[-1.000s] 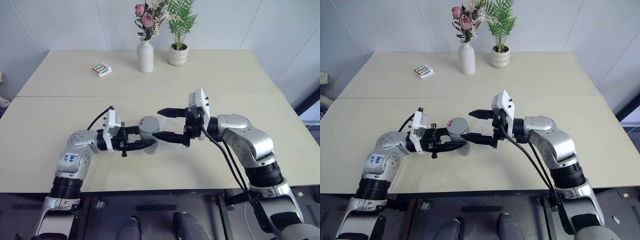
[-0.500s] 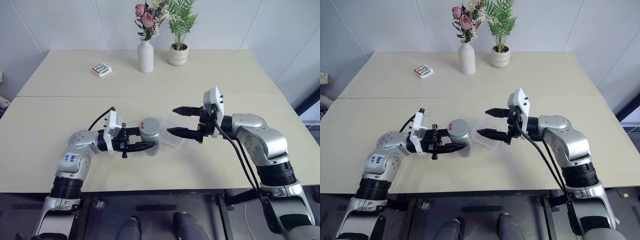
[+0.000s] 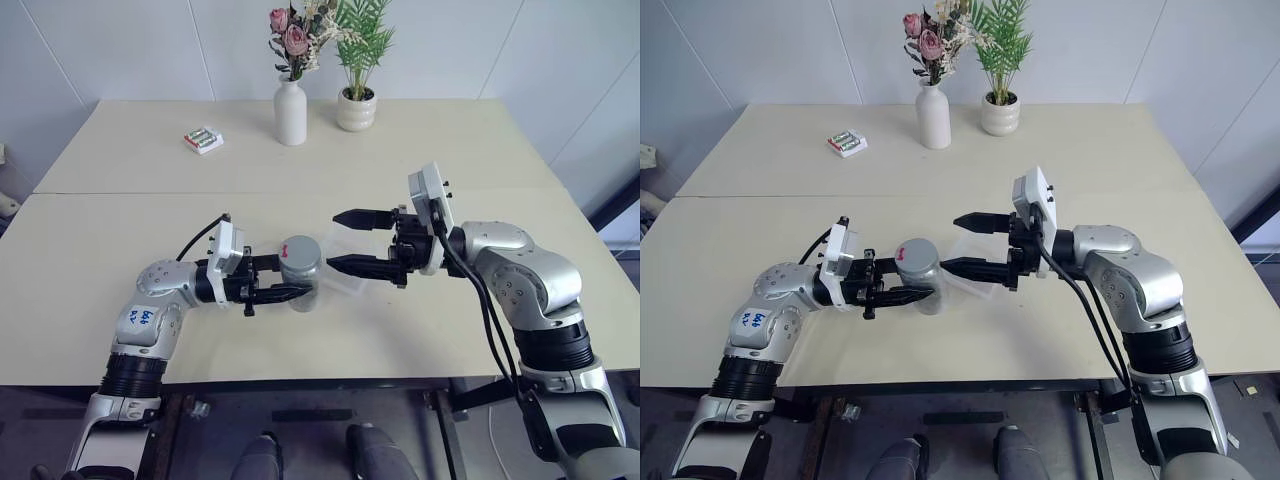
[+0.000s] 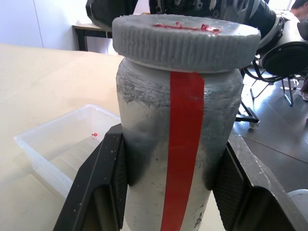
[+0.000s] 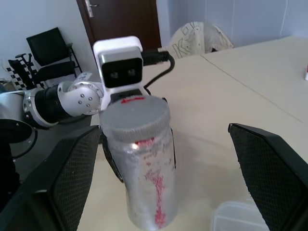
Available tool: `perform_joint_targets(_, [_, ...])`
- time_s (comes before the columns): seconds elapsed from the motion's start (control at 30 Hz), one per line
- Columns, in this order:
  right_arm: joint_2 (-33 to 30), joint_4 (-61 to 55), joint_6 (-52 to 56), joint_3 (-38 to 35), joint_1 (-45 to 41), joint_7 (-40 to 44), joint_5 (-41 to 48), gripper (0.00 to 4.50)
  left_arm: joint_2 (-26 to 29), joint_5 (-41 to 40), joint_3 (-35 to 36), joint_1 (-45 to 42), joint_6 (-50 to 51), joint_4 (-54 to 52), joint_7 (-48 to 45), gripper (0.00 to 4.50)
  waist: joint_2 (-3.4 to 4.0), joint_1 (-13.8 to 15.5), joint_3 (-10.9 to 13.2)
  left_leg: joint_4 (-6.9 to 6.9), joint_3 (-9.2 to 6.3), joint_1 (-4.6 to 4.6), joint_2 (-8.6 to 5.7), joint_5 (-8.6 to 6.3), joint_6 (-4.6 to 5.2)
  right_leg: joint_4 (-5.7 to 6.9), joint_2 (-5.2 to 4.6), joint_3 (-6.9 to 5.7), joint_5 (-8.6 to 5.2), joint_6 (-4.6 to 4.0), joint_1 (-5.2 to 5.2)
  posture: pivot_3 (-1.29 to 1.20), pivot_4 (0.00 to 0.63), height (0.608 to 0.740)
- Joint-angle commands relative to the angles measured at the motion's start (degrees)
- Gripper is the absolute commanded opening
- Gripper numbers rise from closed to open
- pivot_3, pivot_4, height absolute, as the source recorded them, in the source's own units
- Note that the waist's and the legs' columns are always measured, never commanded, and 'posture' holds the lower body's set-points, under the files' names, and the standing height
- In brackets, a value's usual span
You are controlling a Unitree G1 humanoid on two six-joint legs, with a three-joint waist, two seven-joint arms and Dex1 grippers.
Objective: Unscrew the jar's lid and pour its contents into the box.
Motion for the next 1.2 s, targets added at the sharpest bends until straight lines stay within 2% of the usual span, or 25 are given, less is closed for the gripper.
perform_joint_targets(0.03, [1.9,-1.7,-0.5,0.9,-2.5,-0.4,0.4,4.46,0.5,-1.2,0.4,-0.1,-0.4,-2.3,-0.5,1.94,0.00,-0.1,0.0,0.00,0.00,0.00,0.00,0.00,0.00,-0.01,0.00,0.00,0.00,0.00,0.00,0.00,0.150,0.740])
perform_joint_targets(0.53, [7.4,-0.1,-1.5,7.4,-4.5,0.5,-3.0,4.46,0.4,-1.2,0.1,0.0,-0.2,-2.7,-0.3,1.94,0.00,0.0,0.0,0.00,-0.02,0.00,0.01,0.00,0.00,0.02,0.00,-0.02,0.00,-0.01,-0.01,0.00,0.150,0.740])
perform_joint_targets(1.17, [8.9,3.2,-2.2,7.0,-5.5,0.3,-5.2,4.46,0.2,-1.2,0.1,0.5,-0.1,-3.2,0.1,1.94,0.00,0.0,0.0,-0.01,-0.02,0.00,0.01,0.00,0.00,0.01,0.00,-0.02,0.00,-0.01,-0.01,0.00,0.150,0.740])
perform_joint_targets(1.2, [9.0,3.3,-2.4,7.0,-5.5,0.4,-5.2,4.30,0.2,-1.2,0.2,0.5,0.0,-3.2,0.2,1.94,0.00,0.0,0.0,-0.01,-0.01,0.00,0.01,0.00,0.00,0.01,0.00,-0.02,0.00,-0.01,-0.01,0.00,0.150,0.740])
